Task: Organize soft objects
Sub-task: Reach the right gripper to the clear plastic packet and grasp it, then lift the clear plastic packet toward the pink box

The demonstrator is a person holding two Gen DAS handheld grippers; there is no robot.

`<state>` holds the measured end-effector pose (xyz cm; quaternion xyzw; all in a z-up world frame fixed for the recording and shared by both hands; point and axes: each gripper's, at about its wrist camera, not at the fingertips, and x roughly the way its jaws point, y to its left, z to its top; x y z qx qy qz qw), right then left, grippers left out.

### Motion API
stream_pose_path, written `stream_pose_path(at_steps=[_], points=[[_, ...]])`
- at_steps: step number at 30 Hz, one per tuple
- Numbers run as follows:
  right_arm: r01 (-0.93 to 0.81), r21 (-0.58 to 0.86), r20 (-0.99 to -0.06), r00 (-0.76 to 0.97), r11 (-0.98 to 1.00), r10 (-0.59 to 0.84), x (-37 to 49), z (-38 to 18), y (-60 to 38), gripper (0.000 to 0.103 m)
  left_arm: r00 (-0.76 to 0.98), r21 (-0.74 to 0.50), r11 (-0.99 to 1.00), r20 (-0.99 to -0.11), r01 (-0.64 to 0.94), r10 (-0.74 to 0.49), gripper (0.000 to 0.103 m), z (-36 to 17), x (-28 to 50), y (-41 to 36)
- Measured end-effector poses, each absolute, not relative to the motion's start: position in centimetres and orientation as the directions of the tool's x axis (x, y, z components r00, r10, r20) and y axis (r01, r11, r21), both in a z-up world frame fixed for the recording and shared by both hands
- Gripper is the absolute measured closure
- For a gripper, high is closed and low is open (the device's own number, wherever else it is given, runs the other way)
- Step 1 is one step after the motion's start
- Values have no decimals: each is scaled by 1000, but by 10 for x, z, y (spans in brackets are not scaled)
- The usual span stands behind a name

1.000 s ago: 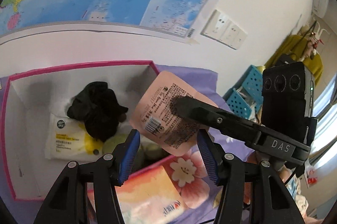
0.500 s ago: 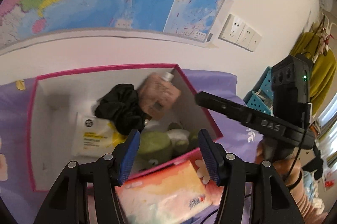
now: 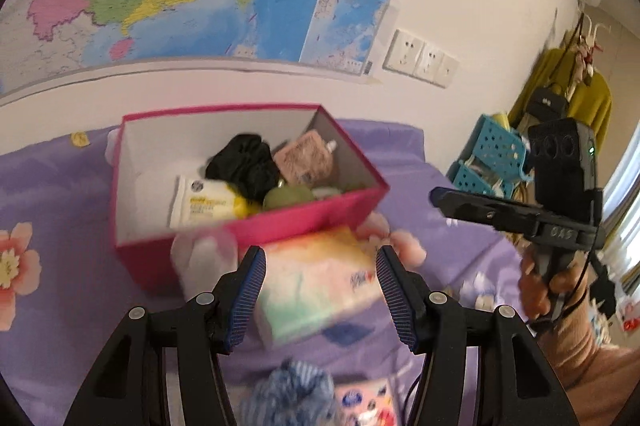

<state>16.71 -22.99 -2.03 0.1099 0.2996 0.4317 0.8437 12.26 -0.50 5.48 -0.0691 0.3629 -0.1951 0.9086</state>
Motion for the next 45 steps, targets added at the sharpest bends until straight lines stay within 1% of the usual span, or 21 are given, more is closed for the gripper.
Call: stream_pose_path(at_steps=[3,10,24,27,34,37,38,39,40,42,45], points=[[-674,454,-430,408,583,806,149,-28,-231,67,646,-264,916,-649,303,-401,44,45,103,-1],[-699,444,-512,316,561,799,112,-53,-220,67,612,-258,921,-689,292,-387,44,19,58,6],[-750,481,-600,97,454,794,68,-96,-161,65,561,-275,926,-738,258,-375,44,-11,6,21],[-739,499,-622,57,452,781,64,-107,-155,58,532,-288,923,-755,255,-383,44,-20,-5,25],[-712,578,-614,-57,398,788,46,-131,-146,57,445,-340,906,-791,250,-420,44,-43,-28,27],[-714,585,-604,-67,385,794,41,-136,-138,57,424,-375,890,-784,258,-454,44,-47,-33,26],[-715,585,-603,-69,382,795,42,-136,-137,59,422,-378,888,-782,263,-458,44,-48,-35,25],[-717,589,-598,-75,374,798,40,-137,-134,70,420,-382,884,-780,269,-464,46,-48,-36,24],[-718,589,-595,-75,371,800,39,-137,-133,84,417,-394,877,-773,277,-479,47,-47,-37,22],[-731,574,-595,-65,367,801,36,-134,-131,87,419,-390,876,-771,283,-479,54,-46,-38,18],[-748,540,-600,-22,385,800,33,-126,-131,91,427,-391,871,-761,297,-488,55,-39,-37,16]])
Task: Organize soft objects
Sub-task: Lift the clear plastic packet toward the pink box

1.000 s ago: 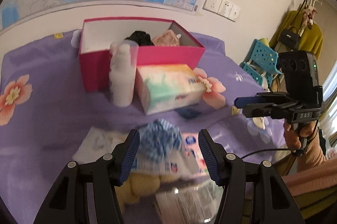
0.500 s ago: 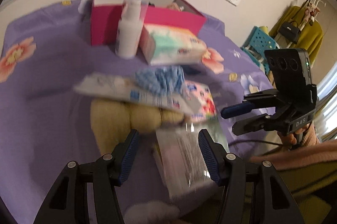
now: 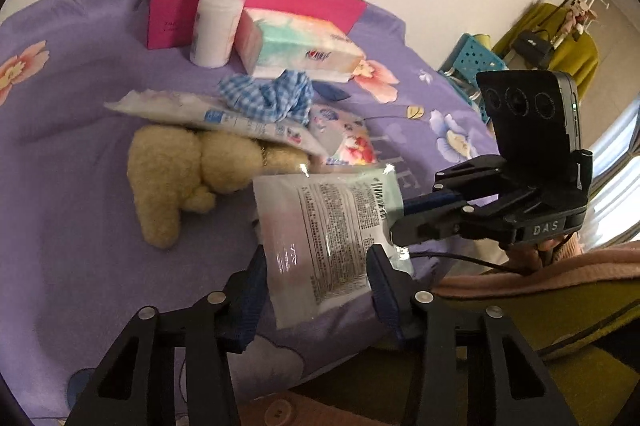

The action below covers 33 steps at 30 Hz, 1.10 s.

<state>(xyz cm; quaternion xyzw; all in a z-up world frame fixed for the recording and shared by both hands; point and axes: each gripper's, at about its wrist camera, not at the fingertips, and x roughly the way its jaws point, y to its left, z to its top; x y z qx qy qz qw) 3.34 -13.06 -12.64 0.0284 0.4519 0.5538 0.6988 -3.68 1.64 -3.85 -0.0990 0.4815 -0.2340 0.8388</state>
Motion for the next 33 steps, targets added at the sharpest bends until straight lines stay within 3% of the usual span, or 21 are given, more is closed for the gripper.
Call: stream_pose_path(at_steps=[19,33], points=[[-756,465,-467,232,460,853,60,-36,-186,92,570,-313,847,-634,430,-523,55,50,31,-14],[-712,431,-400,401,555,824,138,10,-211,92,621,-283,883,-630,374,-465,55,78,135,-39]])
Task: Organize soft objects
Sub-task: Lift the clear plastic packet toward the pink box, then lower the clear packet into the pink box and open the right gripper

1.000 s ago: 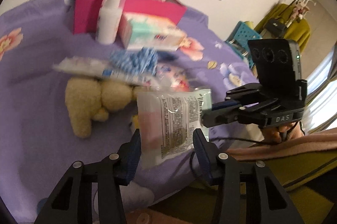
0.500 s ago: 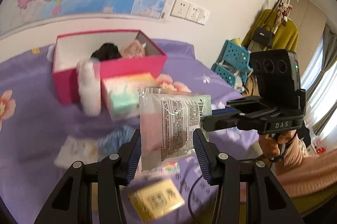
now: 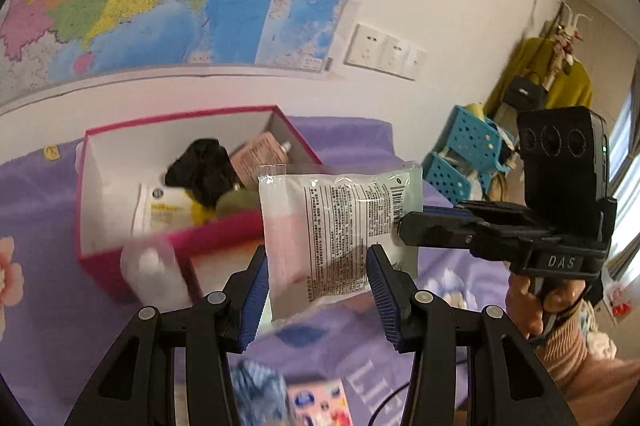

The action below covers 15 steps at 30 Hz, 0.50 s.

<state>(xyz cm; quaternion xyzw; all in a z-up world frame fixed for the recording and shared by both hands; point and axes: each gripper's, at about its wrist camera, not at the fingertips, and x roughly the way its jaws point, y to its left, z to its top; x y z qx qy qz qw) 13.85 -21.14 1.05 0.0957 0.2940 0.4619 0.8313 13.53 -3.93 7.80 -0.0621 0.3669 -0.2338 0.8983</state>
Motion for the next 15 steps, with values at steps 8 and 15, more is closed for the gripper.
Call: stream_pose_path(at_steps=[8,15], points=[[-663,464,-395,439,588,807,194,11,-217,92,625,-271,907,-660,321,-418,55,78,185,-47],[-611,497,-415,456,616,787,234,1,-216,92,605,-286,920,-692,269,-393,55,67,220,-49]])
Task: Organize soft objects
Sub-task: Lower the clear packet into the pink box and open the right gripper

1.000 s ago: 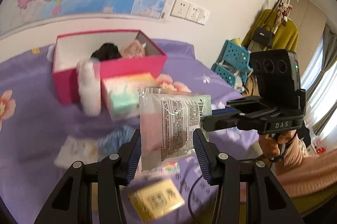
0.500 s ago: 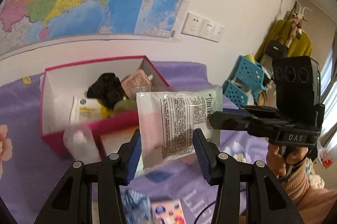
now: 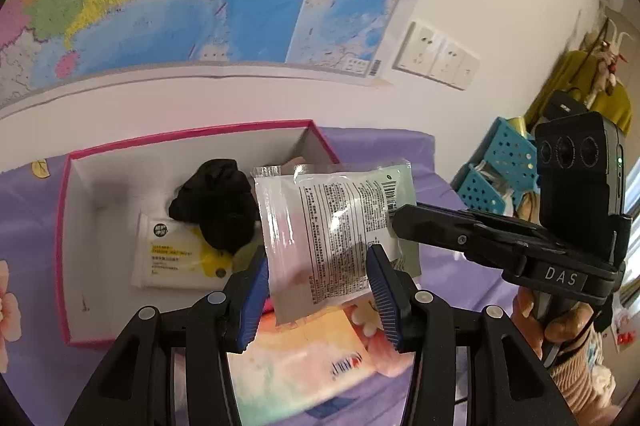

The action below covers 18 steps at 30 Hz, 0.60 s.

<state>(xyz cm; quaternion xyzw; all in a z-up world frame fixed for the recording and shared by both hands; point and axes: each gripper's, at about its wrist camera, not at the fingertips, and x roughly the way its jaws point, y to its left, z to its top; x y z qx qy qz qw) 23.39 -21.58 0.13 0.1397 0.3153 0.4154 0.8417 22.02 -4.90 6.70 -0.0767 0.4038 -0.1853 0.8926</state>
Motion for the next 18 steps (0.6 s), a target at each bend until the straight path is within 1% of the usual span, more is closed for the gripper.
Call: stream_pose_path(at_steps=[8,14,15,16,18], points=[[-555,518,-458,463,651,759,268,-17,-209,92,589,-277,939,-731,206,-344,55,50,247,-52],[-483,516,-486,516,708,706,284,-27,-211,87,590,-270,945,-739,184,-326,52,45,253,-51],[-484,506,-485,525,714,699,283,-27,-212,84,594,-270,945,-735,186,-327,52,45,252,-51],[-489,492,-482,536,721,693,280,-26,-212,77,601,-263,947,-732,185,-321,52,46,249,-50],[-497,464,-478,557,733,680,271,-23,-212,72,614,-246,950,-724,193,-313,52,48,243,-50]])
